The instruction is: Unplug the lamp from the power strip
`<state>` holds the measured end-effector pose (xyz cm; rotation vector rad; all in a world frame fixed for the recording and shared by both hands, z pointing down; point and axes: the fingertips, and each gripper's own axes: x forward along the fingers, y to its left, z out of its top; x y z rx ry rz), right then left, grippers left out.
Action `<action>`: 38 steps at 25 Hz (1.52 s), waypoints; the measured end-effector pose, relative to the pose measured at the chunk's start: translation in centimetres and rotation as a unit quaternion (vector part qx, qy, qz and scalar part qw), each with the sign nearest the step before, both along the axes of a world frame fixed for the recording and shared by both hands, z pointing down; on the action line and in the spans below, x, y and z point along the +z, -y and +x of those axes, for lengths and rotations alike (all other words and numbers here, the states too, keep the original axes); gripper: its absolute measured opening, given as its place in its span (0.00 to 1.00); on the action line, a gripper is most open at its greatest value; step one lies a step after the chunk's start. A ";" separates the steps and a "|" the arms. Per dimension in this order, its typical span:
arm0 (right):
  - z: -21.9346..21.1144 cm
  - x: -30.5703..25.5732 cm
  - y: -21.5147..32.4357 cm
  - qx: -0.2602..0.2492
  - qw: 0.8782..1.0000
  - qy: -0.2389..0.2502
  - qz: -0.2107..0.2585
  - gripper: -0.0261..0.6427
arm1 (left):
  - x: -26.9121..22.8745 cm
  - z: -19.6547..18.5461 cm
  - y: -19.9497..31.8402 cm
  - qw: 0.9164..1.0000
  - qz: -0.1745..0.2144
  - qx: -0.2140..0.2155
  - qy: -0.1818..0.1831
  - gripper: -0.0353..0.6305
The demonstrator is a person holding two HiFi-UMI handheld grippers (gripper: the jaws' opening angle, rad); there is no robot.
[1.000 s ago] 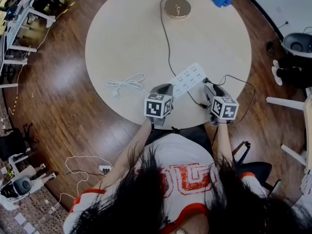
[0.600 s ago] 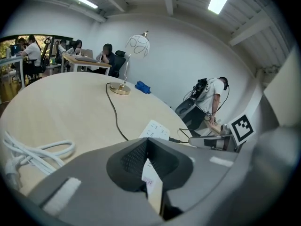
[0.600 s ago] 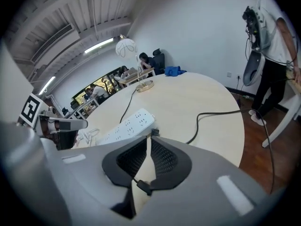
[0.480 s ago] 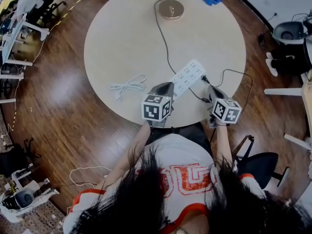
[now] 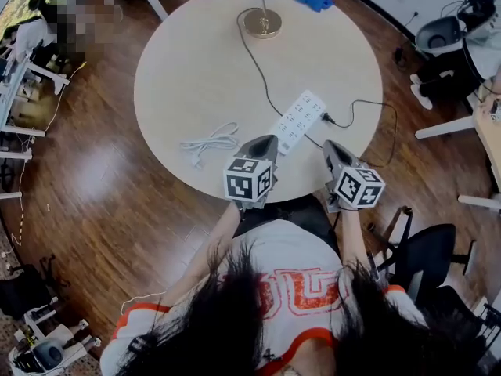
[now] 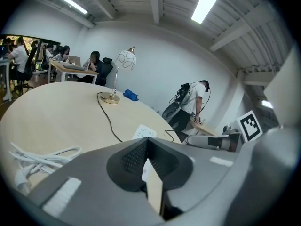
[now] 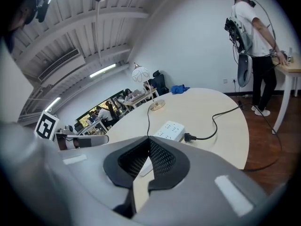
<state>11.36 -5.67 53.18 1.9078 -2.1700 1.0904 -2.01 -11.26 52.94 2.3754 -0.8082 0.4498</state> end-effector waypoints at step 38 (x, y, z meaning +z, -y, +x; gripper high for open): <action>1.6 -3.4 -17.4 -0.133 0.989 0.014 0.058 0.04 | -4.0 4.7 -20.7 0.995 0.029 -0.092 -0.019 0.05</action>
